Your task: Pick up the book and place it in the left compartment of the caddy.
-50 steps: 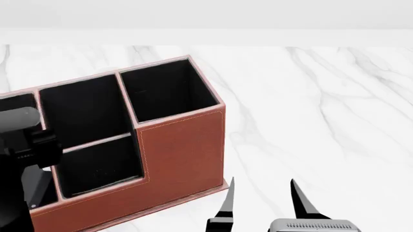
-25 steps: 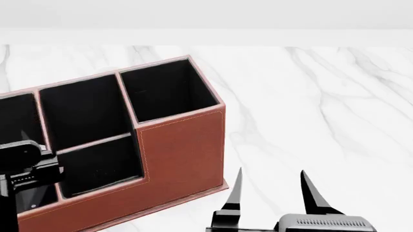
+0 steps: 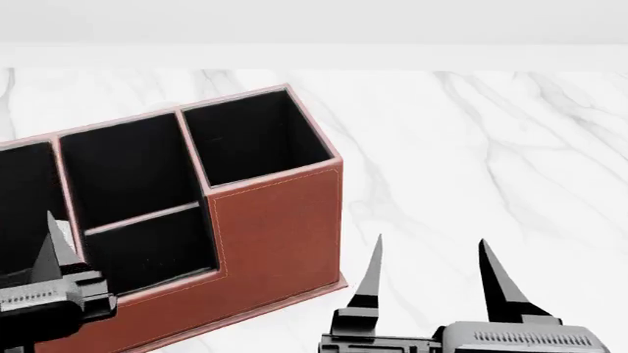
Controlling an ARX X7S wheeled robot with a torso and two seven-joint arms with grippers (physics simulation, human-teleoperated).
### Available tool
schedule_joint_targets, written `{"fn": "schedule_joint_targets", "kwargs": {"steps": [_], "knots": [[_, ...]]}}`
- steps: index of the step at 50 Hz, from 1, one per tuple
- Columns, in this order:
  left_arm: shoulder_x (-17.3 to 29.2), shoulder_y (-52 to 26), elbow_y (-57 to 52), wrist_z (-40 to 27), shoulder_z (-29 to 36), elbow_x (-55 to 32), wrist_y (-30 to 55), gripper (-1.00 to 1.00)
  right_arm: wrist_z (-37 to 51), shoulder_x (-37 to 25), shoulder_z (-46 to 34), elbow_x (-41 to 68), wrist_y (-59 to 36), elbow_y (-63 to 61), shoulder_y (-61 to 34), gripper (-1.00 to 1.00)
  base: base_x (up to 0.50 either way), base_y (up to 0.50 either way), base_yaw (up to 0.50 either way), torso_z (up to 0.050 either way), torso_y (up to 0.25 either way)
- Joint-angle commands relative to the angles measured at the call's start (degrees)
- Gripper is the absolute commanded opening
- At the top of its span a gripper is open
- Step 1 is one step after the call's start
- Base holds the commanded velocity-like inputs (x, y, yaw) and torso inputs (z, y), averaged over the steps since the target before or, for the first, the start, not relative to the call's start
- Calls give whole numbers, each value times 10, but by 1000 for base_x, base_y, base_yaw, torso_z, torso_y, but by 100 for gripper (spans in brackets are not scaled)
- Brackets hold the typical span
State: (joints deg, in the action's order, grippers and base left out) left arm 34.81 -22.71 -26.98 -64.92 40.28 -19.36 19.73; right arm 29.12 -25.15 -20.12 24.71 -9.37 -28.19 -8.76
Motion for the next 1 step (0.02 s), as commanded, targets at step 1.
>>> {"fn": "schedule_joint_targets", "kwargs": {"steps": [1], "knots": [[14, 17, -54, -13, 20, 46, -13, 100, 11, -11, 4, -1, -9, -31, 0, 100, 0, 0, 0, 0, 0]]}}
